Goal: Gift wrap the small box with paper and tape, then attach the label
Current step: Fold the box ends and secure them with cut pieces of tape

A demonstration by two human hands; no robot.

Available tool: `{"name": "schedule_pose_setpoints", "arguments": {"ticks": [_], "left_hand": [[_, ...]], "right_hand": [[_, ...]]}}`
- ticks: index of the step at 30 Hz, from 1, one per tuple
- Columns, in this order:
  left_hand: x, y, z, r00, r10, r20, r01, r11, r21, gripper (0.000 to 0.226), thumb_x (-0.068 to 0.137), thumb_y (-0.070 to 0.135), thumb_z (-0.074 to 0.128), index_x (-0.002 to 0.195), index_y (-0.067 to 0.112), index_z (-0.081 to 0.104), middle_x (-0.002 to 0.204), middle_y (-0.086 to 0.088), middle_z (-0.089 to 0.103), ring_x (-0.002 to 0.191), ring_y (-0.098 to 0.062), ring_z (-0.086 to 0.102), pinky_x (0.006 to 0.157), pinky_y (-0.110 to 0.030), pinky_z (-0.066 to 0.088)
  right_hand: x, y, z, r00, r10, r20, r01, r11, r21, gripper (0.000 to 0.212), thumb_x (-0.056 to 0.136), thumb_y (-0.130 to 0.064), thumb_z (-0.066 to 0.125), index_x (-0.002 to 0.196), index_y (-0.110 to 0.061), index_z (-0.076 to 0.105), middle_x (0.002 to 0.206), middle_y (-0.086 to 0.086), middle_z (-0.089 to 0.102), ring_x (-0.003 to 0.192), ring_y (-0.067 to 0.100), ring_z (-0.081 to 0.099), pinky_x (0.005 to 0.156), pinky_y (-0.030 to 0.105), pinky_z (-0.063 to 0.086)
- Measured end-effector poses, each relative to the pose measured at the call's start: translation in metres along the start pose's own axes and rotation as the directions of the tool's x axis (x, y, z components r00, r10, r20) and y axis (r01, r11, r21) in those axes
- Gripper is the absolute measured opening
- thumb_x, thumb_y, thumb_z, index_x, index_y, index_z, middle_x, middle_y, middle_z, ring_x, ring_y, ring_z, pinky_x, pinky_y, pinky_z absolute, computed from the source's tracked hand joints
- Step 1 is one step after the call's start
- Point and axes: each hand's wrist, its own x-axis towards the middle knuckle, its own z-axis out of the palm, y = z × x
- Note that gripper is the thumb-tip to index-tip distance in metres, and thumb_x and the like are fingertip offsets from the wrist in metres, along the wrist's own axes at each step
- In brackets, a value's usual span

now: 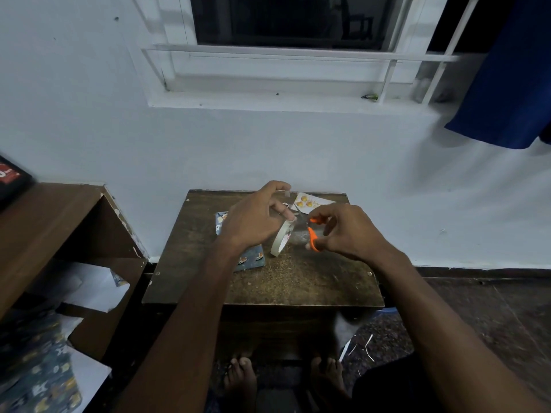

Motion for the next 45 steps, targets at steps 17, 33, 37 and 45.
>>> {"name": "schedule_pose_setpoints", "arguments": {"ticks": [17,33,37,45], "left_hand": [[0.0,-0.007,-0.005,0.997,0.071,0.034,-0.06,0.966,-0.253,0.07,0.087,0.021,0.086,0.146,0.034,0.051,0.093,0.018,0.079,0.103,0.0,0.071,0.104,-0.04,0.051],[0.003,-0.001,0.008,0.979,-0.077,-0.19,-0.01,0.907,-0.422,0.074,0.081,0.016,0.09,0.142,0.029,0.05,0.082,0.008,0.08,0.085,-0.009,0.078,0.094,-0.045,0.06],[0.006,-0.004,0.011,0.971,-0.087,-0.222,0.003,0.936,-0.353,0.074,0.08,0.026,0.091,0.143,0.031,0.054,0.079,0.015,0.079,0.09,-0.004,0.076,0.097,-0.044,0.059],[0.004,-0.003,0.003,0.985,-0.077,-0.153,0.025,0.947,-0.321,0.07,0.088,0.038,0.084,0.151,0.026,0.056,0.089,0.021,0.08,0.108,0.013,0.065,0.11,-0.033,0.049]], "right_hand": [[0.0,-0.013,0.038,0.975,0.185,-0.122,-0.215,0.922,-0.323,0.03,0.081,-0.032,0.079,0.109,-0.021,0.076,0.105,0.002,0.074,0.097,0.025,0.069,0.08,0.037,0.058],[-0.001,-0.03,0.026,0.955,-0.105,-0.277,0.139,0.985,0.105,0.009,0.092,-0.034,0.079,0.087,-0.027,0.084,0.058,-0.006,0.064,0.057,-0.006,0.054,0.052,0.01,0.034],[-0.005,-0.034,0.031,0.926,-0.182,-0.331,0.189,0.982,-0.013,0.012,0.091,-0.033,0.08,0.1,-0.027,0.084,0.072,-0.005,0.074,0.053,-0.01,0.047,0.054,0.01,0.023],[0.0,-0.024,0.035,0.897,-0.174,-0.406,0.243,0.962,0.125,0.019,0.085,-0.027,0.086,0.104,-0.029,0.084,0.075,-0.021,0.065,0.061,0.001,0.054,0.061,0.011,0.033]]}}
